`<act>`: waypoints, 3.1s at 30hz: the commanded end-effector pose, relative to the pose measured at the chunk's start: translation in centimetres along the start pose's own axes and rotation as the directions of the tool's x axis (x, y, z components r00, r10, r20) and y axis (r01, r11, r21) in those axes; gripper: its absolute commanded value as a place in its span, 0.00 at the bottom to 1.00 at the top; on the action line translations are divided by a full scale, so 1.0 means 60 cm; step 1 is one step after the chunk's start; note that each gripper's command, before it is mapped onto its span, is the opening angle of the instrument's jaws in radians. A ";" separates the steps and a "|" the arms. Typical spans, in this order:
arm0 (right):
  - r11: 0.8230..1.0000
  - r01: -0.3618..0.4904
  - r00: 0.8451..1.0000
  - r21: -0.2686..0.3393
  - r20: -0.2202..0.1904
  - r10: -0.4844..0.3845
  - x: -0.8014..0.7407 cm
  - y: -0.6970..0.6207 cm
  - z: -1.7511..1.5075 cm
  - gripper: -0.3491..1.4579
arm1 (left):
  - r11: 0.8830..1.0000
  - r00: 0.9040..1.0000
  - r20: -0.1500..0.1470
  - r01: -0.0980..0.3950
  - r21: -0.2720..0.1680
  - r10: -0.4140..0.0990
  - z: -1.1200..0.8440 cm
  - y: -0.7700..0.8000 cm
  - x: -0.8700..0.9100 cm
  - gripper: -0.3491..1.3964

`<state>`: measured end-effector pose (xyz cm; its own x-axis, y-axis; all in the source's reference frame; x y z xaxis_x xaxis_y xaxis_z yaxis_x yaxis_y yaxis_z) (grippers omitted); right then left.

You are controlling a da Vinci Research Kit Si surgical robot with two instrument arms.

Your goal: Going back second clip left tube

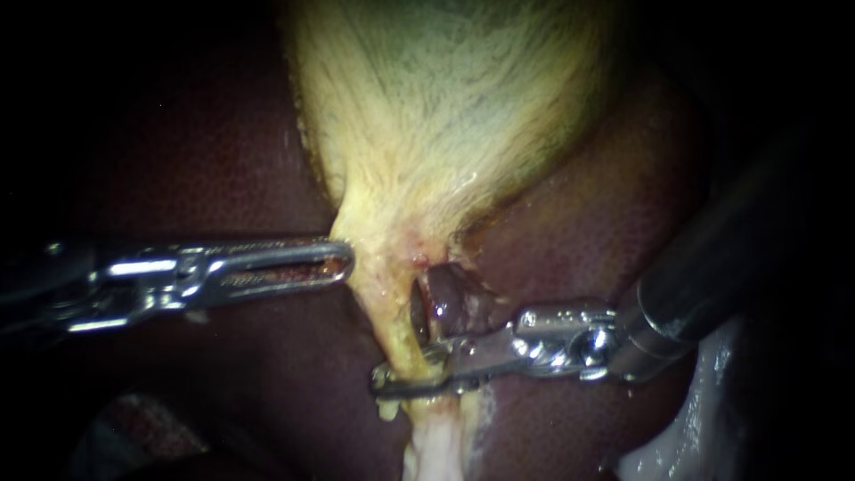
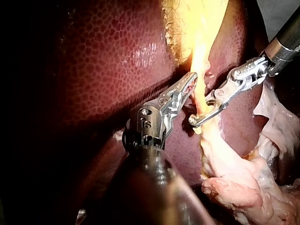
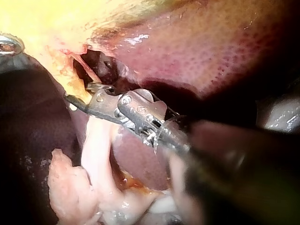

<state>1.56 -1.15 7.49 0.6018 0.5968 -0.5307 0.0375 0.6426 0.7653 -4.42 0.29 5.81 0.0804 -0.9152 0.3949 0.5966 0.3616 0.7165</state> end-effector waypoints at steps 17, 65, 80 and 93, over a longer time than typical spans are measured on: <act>0.995 0.091 0.995 0.029 -0.030 -0.090 0.0012 -0.0004 -0.0007 0.36 | 1.000 1.000 0.000 0.000 -0.001 0.000 -0.0003 -0.0003 0.0000 0.00; 0.909 0.417 0.906 -0.028 -0.066 -0.418 0.0034 -0.0022 0.0024 0.52 | 1.000 1.000 0.000 -0.001 0.000 0.001 -0.0006 -0.0005 0.0001 0.00; 0.912 0.408 0.909 -0.047 -0.073 -0.411 0.0009 -0.0035 -0.0096 0.52 | 1.000 1.000 0.000 -0.001 0.000 0.001 -0.0011 -0.0003 0.0004 0.00; 0.857 0.507 0.856 -0.097 -0.060 -0.513 0.0031 -0.0059 -0.0266 0.52 | 1.000 1.000 -0.001 -0.002 0.001 0.002 -0.0012 -0.0001 0.0005 0.00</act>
<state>0.33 -0.45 6.48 0.4467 0.2020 -0.8716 0.2543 0.9053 0.3402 -4.37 0.25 5.77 0.0822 -0.9145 0.3961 0.5956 0.3637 0.7162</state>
